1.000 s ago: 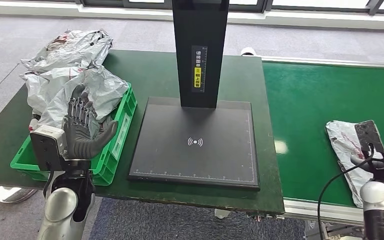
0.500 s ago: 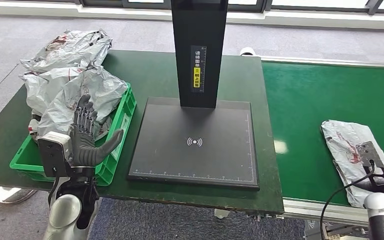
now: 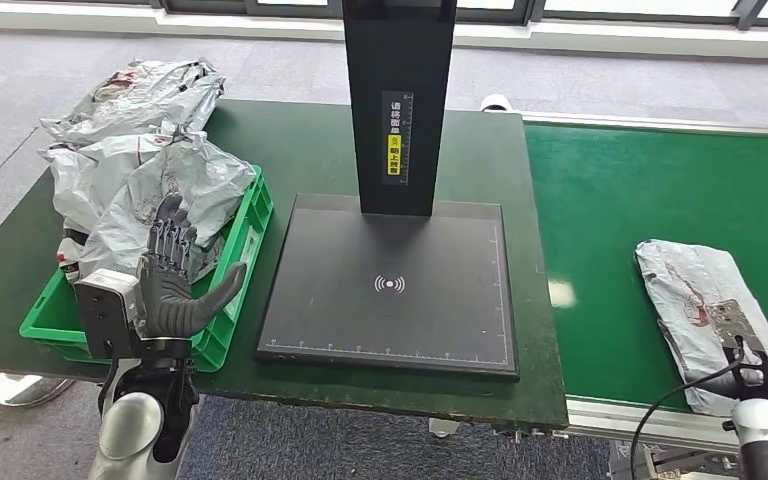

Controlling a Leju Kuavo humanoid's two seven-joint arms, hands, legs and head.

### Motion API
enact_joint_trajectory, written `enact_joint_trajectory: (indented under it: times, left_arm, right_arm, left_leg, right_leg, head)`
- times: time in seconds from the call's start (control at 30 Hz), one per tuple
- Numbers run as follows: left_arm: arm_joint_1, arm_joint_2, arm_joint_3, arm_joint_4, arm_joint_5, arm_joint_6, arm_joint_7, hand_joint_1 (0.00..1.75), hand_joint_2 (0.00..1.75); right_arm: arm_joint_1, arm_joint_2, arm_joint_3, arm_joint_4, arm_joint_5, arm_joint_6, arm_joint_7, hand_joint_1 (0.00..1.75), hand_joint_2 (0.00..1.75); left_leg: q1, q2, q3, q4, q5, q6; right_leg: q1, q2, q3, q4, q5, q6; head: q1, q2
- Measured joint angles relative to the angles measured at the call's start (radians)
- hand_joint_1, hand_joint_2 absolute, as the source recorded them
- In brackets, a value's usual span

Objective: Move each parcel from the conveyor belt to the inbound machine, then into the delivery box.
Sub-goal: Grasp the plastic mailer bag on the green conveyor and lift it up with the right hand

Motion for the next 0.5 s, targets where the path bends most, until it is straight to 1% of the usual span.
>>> enact_joint_trajectory:
  times: [0.1,0.27,0.3,0.4,0.43,0.5]
  left_arm:
    - [0.006,0.000,0.001,-0.002,0.003,-0.003,-0.001,0.00,1.75]
    - [0.019,-0.004,0.005,-0.010,0.017,-0.014,0.002,0.00,1.75]
    - [0.021,-0.005,0.007,-0.012,0.018,-0.016,0.003,0.00,1.75]
    - [0.025,-0.008,0.009,-0.014,0.019,-0.025,0.010,0.00,1.75]
    - [0.026,-0.008,0.009,-0.015,0.019,-0.027,0.011,0.00,1.75]
    - [0.028,-0.010,0.011,-0.017,0.021,-0.032,0.014,0.00,1.75]
  right_arm:
    - [0.013,0.006,-0.019,0.003,-0.019,0.012,-0.006,0.00,1.75]
    - [0.028,0.016,-0.024,0.001,-0.010,0.012,0.001,0.00,1.75]
    - [0.032,0.019,-0.024,-0.002,-0.007,0.014,0.005,0.05,1.75]
    - [0.044,0.026,-0.025,-0.021,-0.003,0.039,0.019,1.36,1.75]
    - [0.047,0.027,-0.026,-0.027,-0.001,0.046,0.025,1.75,1.75]
    - [0.055,0.030,-0.028,-0.041,0.010,0.049,0.043,1.75,1.75]
  left_leg:
    - [0.000,0.000,0.000,0.000,0.000,0.000]
    - [0.000,0.000,0.000,0.000,0.000,0.000]
    - [0.000,0.000,0.000,0.000,0.000,0.000]
    - [0.000,-0.001,0.000,0.000,0.000,0.000]
    - [0.000,0.000,0.000,0.000,0.000,0.000]
    - [0.000,-0.001,0.000,0.000,0.000,0.000]
  right_leg:
    - [0.000,0.000,0.000,0.000,0.000,0.000]
    - [0.000,0.000,0.000,0.000,0.000,0.000]
    - [0.000,-0.001,0.000,0.000,0.000,0.000]
    - [0.000,-0.001,0.000,0.000,0.000,0.000]
    - [0.000,-0.001,0.000,0.000,0.000,0.000]
    - [0.000,-0.001,0.000,0.000,0.000,0.000]
  head:
    - [0.000,0.000]
    - [0.000,0.000]
    - [0.000,0.000]
    - [0.000,0.000]
    - [0.000,0.000]
    - [0.000,0.000]
